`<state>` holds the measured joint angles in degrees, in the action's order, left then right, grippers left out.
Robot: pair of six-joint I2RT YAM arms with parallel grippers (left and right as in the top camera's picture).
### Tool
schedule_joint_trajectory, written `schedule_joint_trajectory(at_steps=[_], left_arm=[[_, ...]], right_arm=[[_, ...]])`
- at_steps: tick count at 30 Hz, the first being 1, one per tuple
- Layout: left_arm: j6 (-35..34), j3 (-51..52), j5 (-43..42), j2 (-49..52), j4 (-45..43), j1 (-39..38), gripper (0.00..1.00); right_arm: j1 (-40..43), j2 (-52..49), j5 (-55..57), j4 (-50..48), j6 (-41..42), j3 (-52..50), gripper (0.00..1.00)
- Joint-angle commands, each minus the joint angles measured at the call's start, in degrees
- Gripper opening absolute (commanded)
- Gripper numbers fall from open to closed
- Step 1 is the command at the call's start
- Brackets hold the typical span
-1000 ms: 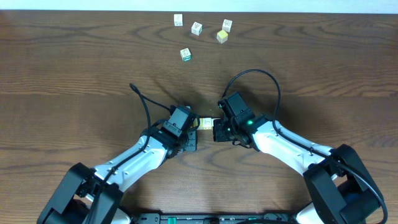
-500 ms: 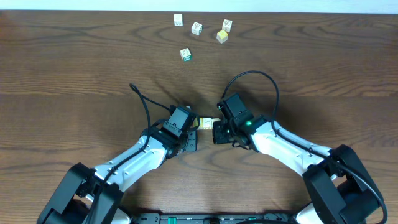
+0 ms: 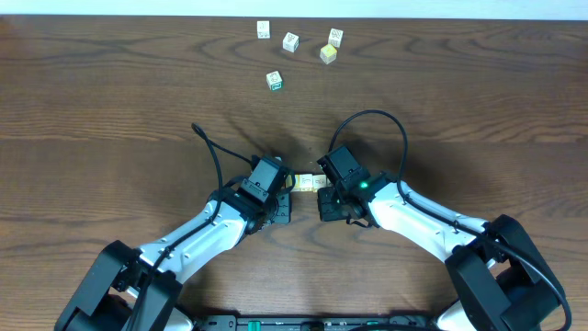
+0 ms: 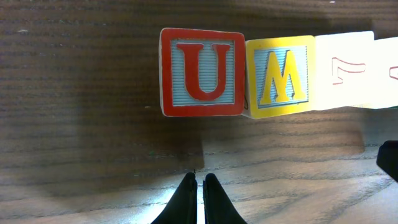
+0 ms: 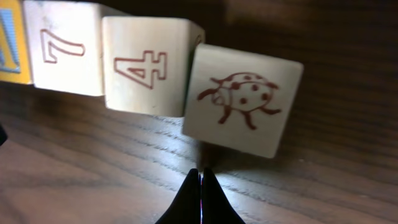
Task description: Lift 5 blocks
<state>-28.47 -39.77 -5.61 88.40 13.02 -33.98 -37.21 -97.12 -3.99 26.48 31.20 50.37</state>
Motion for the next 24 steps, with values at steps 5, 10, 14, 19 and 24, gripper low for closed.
schedule_joint_trajectory(at_steps=[5,10,14,19,24], left_arm=[[0.1,-0.3,1.2,0.0,0.0,-0.1,0.07],[0.1,-0.3,1.2,0.0,0.0,-0.1,0.07],[0.1,-0.3,1.2,0.0,0.0,-0.1,0.07],[0.1,-0.3,1.2,0.0,0.0,-0.1,0.07],[0.1,-0.3,1.2,0.0,0.0,-0.1,0.07]], right_arm=[[-0.2,0.1,4.0,-0.3,0.5,-0.2,0.01],[0.3,0.1,4.2,-1.2,0.5,-0.2,0.01],[0.5,0.1,4.2,-1.7,0.5,-0.2,0.01],[0.5,0.1,4.2,-1.9,0.5,-0.2,0.01],[0.5,0.1,4.5,-1.8,0.5,-0.2,0.01]])
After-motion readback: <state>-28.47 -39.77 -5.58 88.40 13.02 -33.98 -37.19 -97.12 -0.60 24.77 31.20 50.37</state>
